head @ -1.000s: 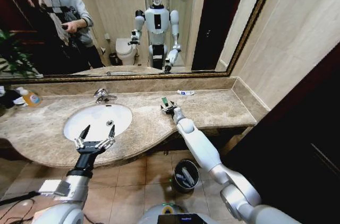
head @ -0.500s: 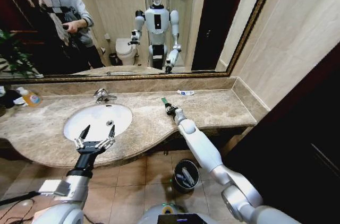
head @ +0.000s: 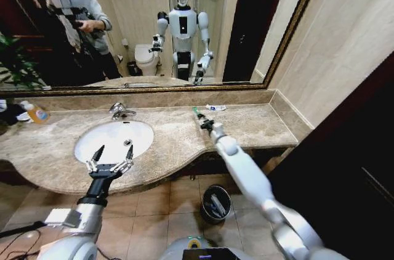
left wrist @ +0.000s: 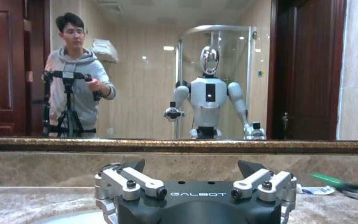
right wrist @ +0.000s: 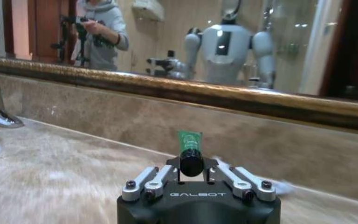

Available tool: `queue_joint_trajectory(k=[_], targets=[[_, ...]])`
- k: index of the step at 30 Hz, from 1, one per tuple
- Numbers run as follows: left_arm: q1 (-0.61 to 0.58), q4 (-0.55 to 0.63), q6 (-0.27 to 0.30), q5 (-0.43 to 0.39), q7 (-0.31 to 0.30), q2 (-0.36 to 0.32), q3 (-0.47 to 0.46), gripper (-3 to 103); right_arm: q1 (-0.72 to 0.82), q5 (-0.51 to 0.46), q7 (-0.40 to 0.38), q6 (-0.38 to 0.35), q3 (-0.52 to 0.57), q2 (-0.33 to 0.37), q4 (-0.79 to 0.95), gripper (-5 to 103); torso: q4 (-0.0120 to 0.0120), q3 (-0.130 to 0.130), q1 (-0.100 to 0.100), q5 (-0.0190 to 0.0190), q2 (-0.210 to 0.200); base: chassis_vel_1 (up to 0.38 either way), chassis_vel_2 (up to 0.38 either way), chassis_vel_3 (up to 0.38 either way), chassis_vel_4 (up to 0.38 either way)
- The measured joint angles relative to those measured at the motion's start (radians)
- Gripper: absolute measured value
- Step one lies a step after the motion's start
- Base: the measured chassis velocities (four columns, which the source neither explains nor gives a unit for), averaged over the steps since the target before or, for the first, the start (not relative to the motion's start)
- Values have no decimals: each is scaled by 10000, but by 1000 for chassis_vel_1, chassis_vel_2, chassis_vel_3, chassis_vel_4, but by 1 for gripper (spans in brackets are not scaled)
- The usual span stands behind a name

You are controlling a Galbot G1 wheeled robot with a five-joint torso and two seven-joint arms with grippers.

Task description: Pick up the trash from the sink and place it in the trash bin.

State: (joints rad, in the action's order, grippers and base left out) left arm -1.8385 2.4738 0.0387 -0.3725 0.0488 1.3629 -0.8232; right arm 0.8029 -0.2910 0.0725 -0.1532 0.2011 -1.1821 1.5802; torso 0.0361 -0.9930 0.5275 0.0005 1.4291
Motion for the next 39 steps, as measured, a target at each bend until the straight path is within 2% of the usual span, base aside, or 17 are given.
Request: queue_joint_trajectory(k=[2,5,9,12,14,15,18,19,22,23,25,27,28,29,32,36,39], targets=[[0,1,0,1,-2,0,-1,100,893,-203,44,101,528,631,779,21,-5,0,-3,-3,1,0,0,0,0],[0,1,0,0,-2,1,-1,100,1405,-436,18,196,799,1023,1230,21,7,1,-3,0,2,0,0,0,0],[0,1,0,1,-1,0,-1,100,1984,-688,-160,224,1149,1347,1869,21,9,1,0,-2,2,0,0,0,0],[0,1,0,0,-1,0,0,100,2318,-772,-254,222,1354,1447,2276,21,10,0,0,0,1,0,0,0,0],[0,0,0,1,-2,1,-1,100,3224,-804,-319,311,2064,1516,2968,21,11,1,0,-3,2,0,0,0,0],[0,0,0,1,-2,1,-1,100,3224,-804,-319,311,2064,1516,2968,21,11,1,0,-3,2,0,0,0,0],[0,0,0,0,0,0,-1,100,4925,-742,-250,812,2999,1516,3682,21,5,0,0,0,2,0,0,0,0],[0,0,0,0,0,0,-1,100,4925,-742,-250,812,2999,1516,3682,21,5,0,0,0,2,0,0,0,0],[0,1,0,0,2,1,0,100,6875,-512,-165,1751,3856,1176,4218,21,6,1,-2,-3,3,0,0,0,0],[0,1,0,0,2,1,0,100,6875,-512,-165,1751,3856,1176,4218,21,6,1,-2,-3,3,0,0,0,0],[0,1,0,1,0,1,-1,100,7766,-292,-166,2335,4161,877,4332,21,7,1,-1,-6,2,0,0,0,0],[0,0,0,0,-1,1,-1,100,8087,-204,-172,2512,4244,749,4357,21,7,1,-1,-4,2,0,0,0,0],[0,1,0,1,-1,0,-1,100,8756,2,-324,2985,4301,483,4362,21,6,1,-1,-5,2,0,0,0,0],[0,1,0,1,-1,0,-1,100,8756,2,-324,2985,4301,483,4362,21,6,1,-1,-5,2,0,0,0,0],[0,1,0,0,0,1,-1,100,9602,736,-864,3934,4034,-43,4131,21,7,1,-2,-5,3,0,0,0,0],[0,0,0,1,0,0,-1,100,10147,1507,-929,4464,3680,-564,3716,21,6,0,-1,-8,2,0,0,0,0],[0,0,0,1,0,1,-1,100,10224,1919,-916,4589,3438,-738,3352,21,6,1,-1,-8,2,0,0,0,0]])
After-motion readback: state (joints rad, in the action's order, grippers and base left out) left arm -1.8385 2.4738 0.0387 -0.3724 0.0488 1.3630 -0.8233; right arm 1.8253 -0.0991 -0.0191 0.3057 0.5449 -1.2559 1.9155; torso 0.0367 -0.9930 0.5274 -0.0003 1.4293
